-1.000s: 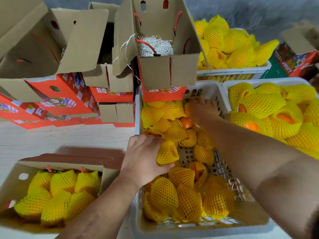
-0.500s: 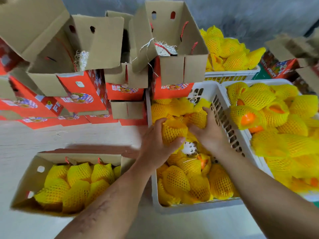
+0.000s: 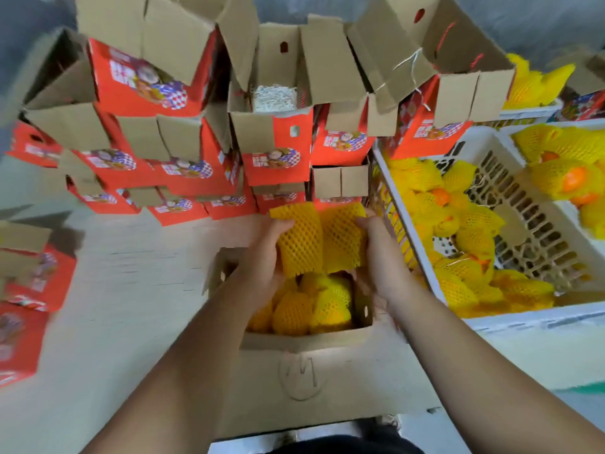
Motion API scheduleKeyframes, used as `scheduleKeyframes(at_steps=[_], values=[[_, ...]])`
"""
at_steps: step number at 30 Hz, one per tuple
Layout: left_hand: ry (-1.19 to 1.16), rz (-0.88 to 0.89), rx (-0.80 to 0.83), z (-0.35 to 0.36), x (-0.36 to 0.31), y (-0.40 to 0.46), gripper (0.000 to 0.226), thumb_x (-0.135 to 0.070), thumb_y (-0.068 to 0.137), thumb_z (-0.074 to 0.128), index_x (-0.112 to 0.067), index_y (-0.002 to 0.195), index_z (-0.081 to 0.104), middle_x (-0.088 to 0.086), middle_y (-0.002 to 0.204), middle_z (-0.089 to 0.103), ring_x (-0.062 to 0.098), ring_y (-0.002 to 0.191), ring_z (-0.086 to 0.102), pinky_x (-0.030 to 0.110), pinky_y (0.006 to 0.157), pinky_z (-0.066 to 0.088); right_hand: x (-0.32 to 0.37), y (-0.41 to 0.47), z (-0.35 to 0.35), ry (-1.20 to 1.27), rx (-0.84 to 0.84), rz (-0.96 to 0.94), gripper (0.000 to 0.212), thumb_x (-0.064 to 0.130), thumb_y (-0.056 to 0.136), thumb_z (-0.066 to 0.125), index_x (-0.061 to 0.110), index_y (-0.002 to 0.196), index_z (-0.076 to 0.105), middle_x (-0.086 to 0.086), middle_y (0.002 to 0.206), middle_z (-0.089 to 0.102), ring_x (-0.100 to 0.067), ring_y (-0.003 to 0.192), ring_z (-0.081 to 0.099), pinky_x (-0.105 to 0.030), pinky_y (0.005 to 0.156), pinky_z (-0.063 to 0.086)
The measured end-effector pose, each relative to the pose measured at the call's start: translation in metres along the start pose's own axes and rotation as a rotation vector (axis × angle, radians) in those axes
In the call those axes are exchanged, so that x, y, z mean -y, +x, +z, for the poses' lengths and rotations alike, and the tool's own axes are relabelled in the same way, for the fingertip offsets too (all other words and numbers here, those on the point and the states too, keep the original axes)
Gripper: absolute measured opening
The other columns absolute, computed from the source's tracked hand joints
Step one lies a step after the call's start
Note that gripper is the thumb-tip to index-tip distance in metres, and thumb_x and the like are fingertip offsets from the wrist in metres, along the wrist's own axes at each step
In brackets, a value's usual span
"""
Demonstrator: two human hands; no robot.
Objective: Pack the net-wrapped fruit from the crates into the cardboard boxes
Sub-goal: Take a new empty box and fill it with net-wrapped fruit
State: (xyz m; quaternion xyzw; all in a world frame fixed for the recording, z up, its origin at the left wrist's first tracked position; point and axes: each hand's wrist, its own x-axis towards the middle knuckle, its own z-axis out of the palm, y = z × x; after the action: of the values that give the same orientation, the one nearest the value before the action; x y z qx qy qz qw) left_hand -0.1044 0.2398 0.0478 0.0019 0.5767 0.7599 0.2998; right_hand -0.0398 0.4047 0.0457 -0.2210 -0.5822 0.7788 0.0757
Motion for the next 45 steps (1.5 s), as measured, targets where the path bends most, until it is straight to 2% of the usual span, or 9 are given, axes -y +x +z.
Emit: scheduleKeyframes(at_steps=[3, 7, 14, 19, 24, 32, 38, 42, 45], values=[[0.116, -0.072, -0.098, -0.050, -0.004, -0.013, 0.054, -0.050, 0.073, 0.077, -0.042, 0.125, 0.066, 0.003, 0.128, 0.072, 0.031, 0.120, 0.068, 0.058, 0.103, 0.052, -0.023, -0.010, 0.034, -0.115, -0.083, -0.013, 0.021, 0.033, 0.089, 0.060, 0.035, 0.108, 0.069, 0.014, 0.086, 0.074, -0.005, 0.079, 0.070, -0.021, 0.063, 0.052], [0.384, -0.117, -0.207, -0.085, 0.007, -0.023, 0.053, -0.061, 0.078, 0.080, -0.038, 0.122, 0.063, -0.002, 0.132, 0.066, 0.024, 0.118, 0.065, 0.052, 0.101, 0.054, -0.047, -0.024, 0.039, -0.416, -0.313, -0.069, 0.035, 0.032, 0.088, 0.071, 0.032, 0.121, 0.064, 0.023, 0.085, 0.068, 0.020, 0.068, 0.059, 0.001, 0.049, 0.038], [1.292, 0.053, -0.288, -0.091, 0.035, -0.018, 0.070, -0.059, 0.088, 0.066, -0.015, 0.138, 0.045, 0.009, 0.134, 0.056, 0.032, 0.126, 0.053, 0.041, 0.108, 0.041, -0.074, -0.022, 0.071, -0.610, -0.178, 0.007, 0.029, 0.029, 0.084, 0.073, 0.029, 0.108, 0.057, -0.002, 0.108, 0.066, -0.020, 0.103, 0.064, -0.030, 0.087, 0.050], [1.877, 0.307, -0.298, -0.089, 0.052, -0.021, 0.057, -0.061, 0.096, 0.048, -0.025, 0.140, 0.043, 0.004, 0.130, 0.055, 0.030, 0.121, 0.045, 0.044, 0.107, 0.027, -0.096, -0.015, 0.083, -1.019, -0.057, 0.131, 0.048, 0.037, 0.094, 0.052, 0.019, 0.139, 0.047, -0.017, 0.135, 0.058, -0.039, 0.126, 0.053, -0.044, 0.101, 0.044], [1.870, 0.373, -0.331, -0.105, 0.059, -0.020, 0.052, -0.063, 0.094, 0.052, -0.026, 0.132, 0.050, 0.005, 0.117, 0.051, 0.030, 0.113, 0.048, 0.044, 0.097, 0.031, -0.101, -0.019, 0.080, -1.293, -0.097, 0.070, 0.066, 0.064, 0.079, 0.049, 0.027, 0.133, 0.048, -0.008, 0.126, 0.061, -0.038, 0.119, 0.049, -0.048, 0.097, 0.042], [1.691, 0.071, -0.167, -0.088, 0.043, 0.008, 0.055, -0.062, 0.097, 0.044, -0.024, 0.135, 0.040, 0.009, 0.140, 0.036, 0.034, 0.133, 0.031, 0.047, 0.113, 0.020, -0.092, -0.004, 0.068, -1.329, -0.018, 0.176, 0.079, 0.072, 0.080, 0.036, 0.024, 0.144, 0.038, -0.006, 0.148, 0.046, -0.035, 0.135, 0.037, -0.051, 0.107, 0.032], [1.271, 0.356, -0.228, -0.056, 0.038, -0.011, 0.024, -0.039, 0.104, 0.048, -0.023, 0.117, 0.059, 0.001, 0.119, 0.055, 0.027, 0.115, 0.050, 0.045, 0.099, 0.042, -0.078, -0.021, 0.040, -0.693, -0.242, -0.195, 0.019, 0.021, 0.096, 0.052, 0.025, 0.112, 0.061, 0.007, 0.106, 0.068, -0.017, 0.103, 0.063, -0.029, 0.086, 0.045], [0.979, 0.541, 0.008, 0.010, 0.035, -0.002, 0.013, -0.020, 0.104, 0.052, -0.017, 0.100, 0.064, -0.005, 0.097, 0.066, 0.014, 0.092, 0.060, 0.035, 0.081, 0.047, -0.054, -0.024, 0.018, -0.561, -0.244, -0.315, 0.022, 0.015, 0.100, 0.053, 0.028, 0.115, 0.062, 0.015, 0.106, 0.069, 0.002, 0.101, 0.063, -0.017, 0.087, 0.048], [0.875, 0.568, 0.073, 0.072, 0.042, 0.012, 0.019, -0.021, 0.104, 0.047, -0.020, 0.101, 0.065, -0.006, 0.102, 0.070, 0.010, 0.095, 0.061, 0.021, 0.080, 0.044, -0.026, -0.017, -0.024, -0.491, -0.277, -0.379, 0.026, 0.009, 0.100, 0.050, 0.019, 0.118, 0.065, 0.008, 0.108, 0.071, -0.005, 0.104, 0.066, -0.024, 0.088, 0.052]])
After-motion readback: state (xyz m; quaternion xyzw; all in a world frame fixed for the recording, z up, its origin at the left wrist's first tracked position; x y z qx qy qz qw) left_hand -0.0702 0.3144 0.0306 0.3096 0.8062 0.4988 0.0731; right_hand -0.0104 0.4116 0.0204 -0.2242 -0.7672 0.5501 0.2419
